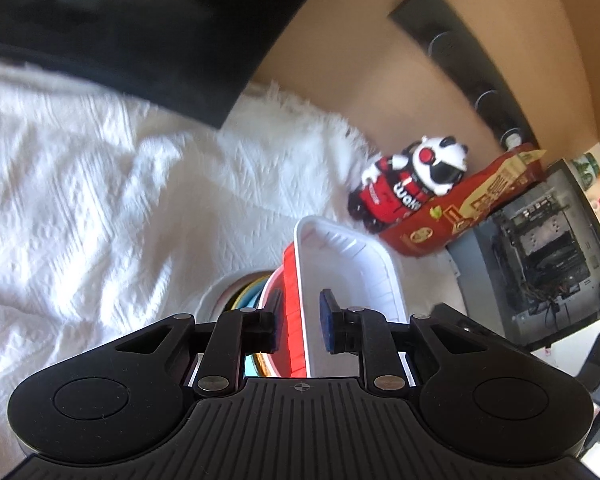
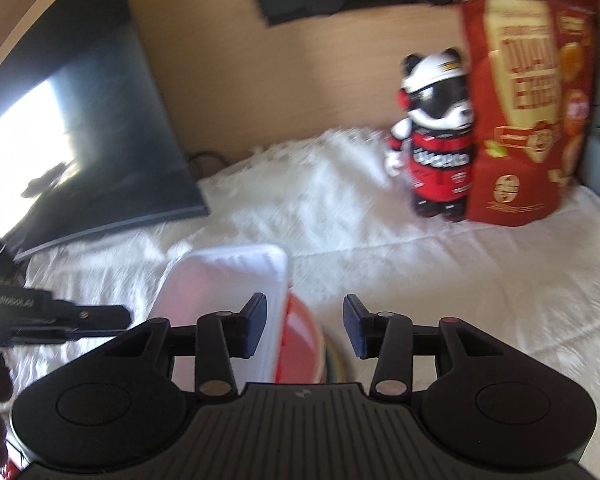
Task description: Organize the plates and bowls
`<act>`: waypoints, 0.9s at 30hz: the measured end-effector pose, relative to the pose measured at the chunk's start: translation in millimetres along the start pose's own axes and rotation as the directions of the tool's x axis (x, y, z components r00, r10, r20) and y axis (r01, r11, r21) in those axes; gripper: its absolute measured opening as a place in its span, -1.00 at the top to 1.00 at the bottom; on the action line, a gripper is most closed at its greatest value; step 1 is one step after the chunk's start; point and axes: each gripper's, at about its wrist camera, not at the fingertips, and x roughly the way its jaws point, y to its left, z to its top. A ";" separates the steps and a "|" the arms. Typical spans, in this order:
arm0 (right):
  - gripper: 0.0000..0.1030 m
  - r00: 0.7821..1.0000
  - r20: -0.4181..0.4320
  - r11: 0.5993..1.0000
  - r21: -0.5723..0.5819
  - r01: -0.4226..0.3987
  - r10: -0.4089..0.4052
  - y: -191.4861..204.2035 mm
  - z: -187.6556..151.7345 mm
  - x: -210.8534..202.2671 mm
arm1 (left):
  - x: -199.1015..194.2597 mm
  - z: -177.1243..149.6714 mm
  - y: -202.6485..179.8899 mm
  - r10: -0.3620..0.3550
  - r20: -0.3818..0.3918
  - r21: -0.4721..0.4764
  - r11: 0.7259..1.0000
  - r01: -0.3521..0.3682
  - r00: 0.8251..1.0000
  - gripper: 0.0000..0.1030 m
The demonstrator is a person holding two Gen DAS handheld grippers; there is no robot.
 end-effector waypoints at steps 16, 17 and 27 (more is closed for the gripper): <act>-0.06 1.000 0.010 0.998 -0.063 -0.029 0.029 -10.5 -80.3 -89.3 | -44.6 -153.7 -100.4 0.086 0.121 0.279 0.953 -0.117 0.989 0.74; -0.12 0.999 0.009 0.997 -0.066 -0.051 0.052 -12.9 -89.6 -98.4 | -48.3 -162.8 -105.8 0.100 0.132 0.279 0.951 -0.134 0.986 0.74; -0.35 0.997 0.014 0.989 -0.132 -0.070 0.072 -16.9 -133.9 -155.2 | -68.1 -220.3 -152.3 0.273 0.214 0.256 0.911 -0.323 0.938 0.74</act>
